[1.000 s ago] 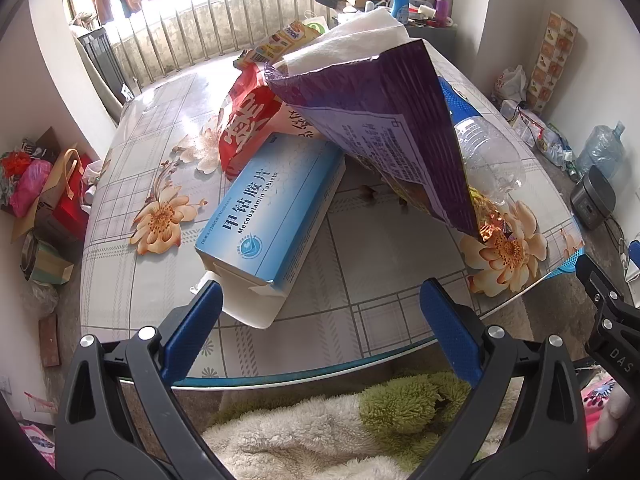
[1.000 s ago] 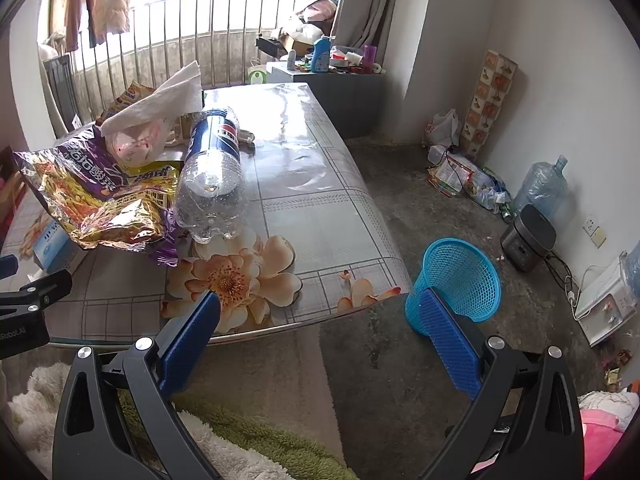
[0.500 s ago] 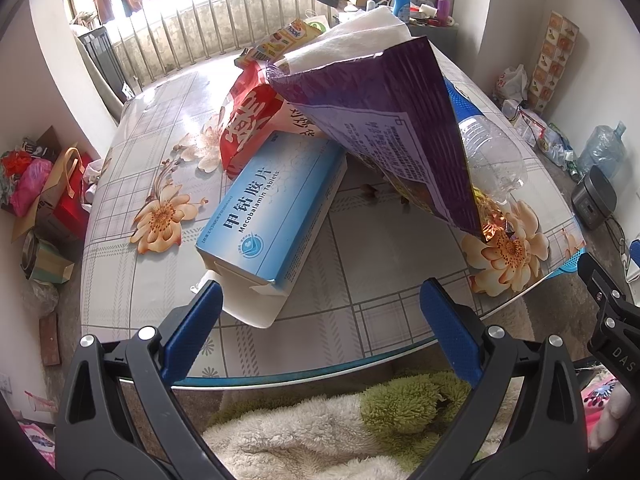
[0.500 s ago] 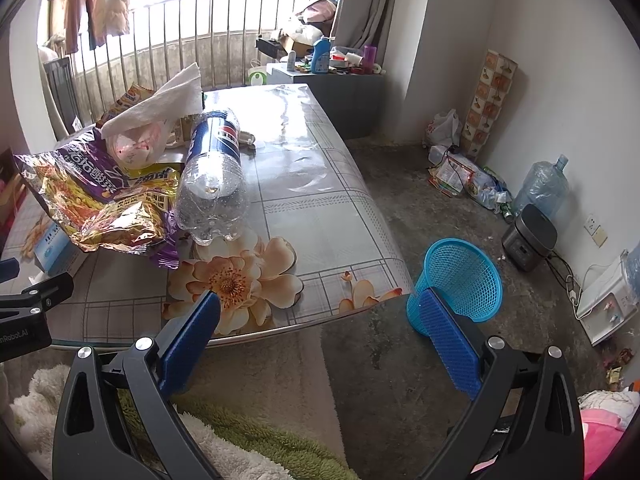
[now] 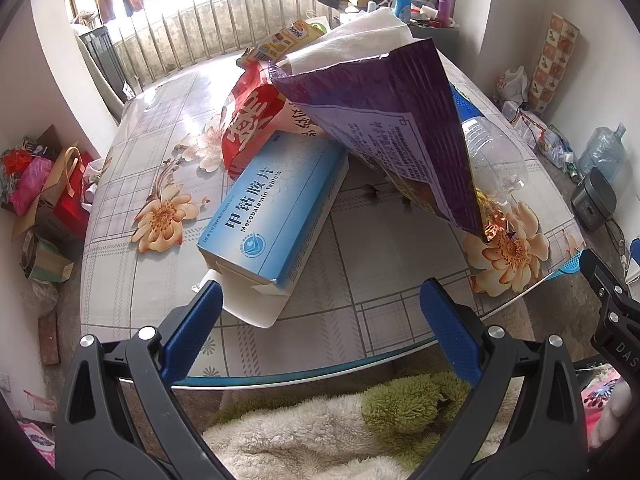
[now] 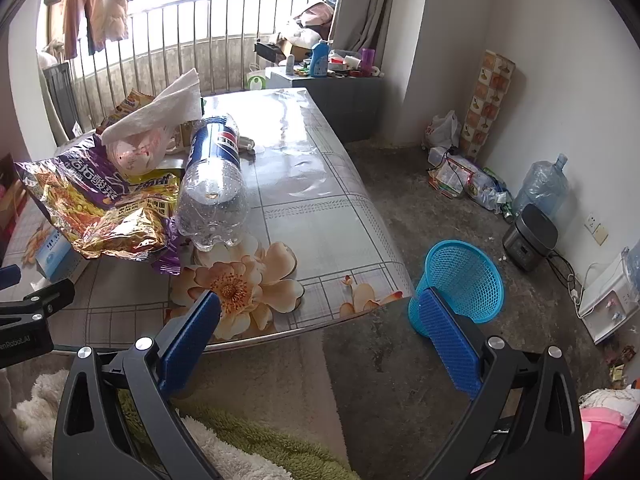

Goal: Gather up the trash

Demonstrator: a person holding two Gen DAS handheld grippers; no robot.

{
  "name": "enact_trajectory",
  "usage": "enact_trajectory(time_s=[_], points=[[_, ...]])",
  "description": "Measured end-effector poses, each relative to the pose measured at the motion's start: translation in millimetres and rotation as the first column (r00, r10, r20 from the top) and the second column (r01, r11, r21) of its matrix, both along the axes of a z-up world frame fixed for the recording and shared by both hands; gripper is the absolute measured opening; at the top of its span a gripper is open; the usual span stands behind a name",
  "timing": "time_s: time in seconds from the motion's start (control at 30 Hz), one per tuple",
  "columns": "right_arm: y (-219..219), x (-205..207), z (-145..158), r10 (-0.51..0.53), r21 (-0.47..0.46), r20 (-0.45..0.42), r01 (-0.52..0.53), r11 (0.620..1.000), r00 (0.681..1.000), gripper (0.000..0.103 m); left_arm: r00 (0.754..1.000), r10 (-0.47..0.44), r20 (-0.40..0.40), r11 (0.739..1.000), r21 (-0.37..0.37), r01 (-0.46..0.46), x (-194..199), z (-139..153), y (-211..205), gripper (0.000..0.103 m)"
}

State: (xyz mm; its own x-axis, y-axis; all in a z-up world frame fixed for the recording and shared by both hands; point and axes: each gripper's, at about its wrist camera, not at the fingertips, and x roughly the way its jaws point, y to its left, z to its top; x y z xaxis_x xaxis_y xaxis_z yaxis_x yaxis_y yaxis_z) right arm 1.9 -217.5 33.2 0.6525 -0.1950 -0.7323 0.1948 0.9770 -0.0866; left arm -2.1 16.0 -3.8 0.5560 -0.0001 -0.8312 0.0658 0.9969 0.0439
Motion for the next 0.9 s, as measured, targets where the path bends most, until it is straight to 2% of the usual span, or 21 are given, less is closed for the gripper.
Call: enact_trajectory(time_s=[0.37, 0.5, 0.63, 0.77, 0.9], points=[[-6, -2, 4, 0.017, 0.041, 0.059, -0.019, 0.999, 0.998, 0.097, 0.996, -0.065, 0.054, 0.997, -0.049, 0.067, -5, 8, -8, 0.095], [-11, -1, 11, 0.024, 0.057, 0.098, -0.03, 0.998, 0.995, 0.097, 0.989, -0.111, 0.098, 0.986, -0.114, 0.122, -6, 14, -7, 0.095], [-18, 6, 23, 0.031, 0.081, 0.15, -0.043, 0.996, 0.988, 0.097, 0.97, -0.171, 0.175, 0.958, -0.2, 0.205, -8, 23, -5, 0.095], [-27, 23, 36, 0.064, 0.177, 0.194, -0.099, 0.979, 0.979, 0.097, 0.948, -0.195, 0.253, 0.936, -0.242, 0.257, -4, 32, -6, 0.094], [-35, 53, 41, 0.108, 0.311, 0.2, -0.167, 0.936, 0.974, 0.095, 0.934, -0.204, 0.293, 0.925, -0.255, 0.282, 5, 35, -7, 0.091]])
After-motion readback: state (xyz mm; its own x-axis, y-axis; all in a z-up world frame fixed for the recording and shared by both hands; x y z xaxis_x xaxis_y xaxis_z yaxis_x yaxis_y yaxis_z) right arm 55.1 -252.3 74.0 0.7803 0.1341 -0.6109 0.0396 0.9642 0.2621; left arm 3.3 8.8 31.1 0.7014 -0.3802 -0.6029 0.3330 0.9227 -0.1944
